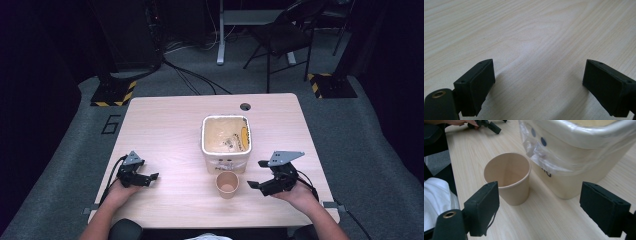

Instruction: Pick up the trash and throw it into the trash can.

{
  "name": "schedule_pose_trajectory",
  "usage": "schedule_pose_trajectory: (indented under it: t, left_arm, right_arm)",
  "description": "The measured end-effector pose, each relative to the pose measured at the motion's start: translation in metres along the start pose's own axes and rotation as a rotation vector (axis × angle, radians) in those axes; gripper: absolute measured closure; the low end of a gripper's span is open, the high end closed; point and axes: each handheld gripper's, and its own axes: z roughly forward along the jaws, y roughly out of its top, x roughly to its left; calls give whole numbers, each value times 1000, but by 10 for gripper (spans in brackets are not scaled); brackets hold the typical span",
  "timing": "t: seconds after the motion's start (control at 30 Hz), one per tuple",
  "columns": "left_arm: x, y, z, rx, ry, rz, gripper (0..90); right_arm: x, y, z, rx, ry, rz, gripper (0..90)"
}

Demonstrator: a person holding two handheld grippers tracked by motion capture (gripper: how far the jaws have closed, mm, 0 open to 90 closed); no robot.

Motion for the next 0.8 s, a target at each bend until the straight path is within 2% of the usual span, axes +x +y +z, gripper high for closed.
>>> schedule_pose_trajectory:
  t: [0.33,0.57,0.63,0.8]
  left_arm:
    - [0,0,0,0,0,-1,106]
    - [0,0,0,-1,0,-1,106]
    - [0,0,0,-1,0,-1,106]
    - [0,0,0,-1,0,-1,106]
  right_arm:
    - [11,5,26,19,86,-13,148]
    - [19,9,40,29,129,-47,145]
    - [20,9,41,32,131,-39,144]
    - [23,11,53,53,138,-65,141]
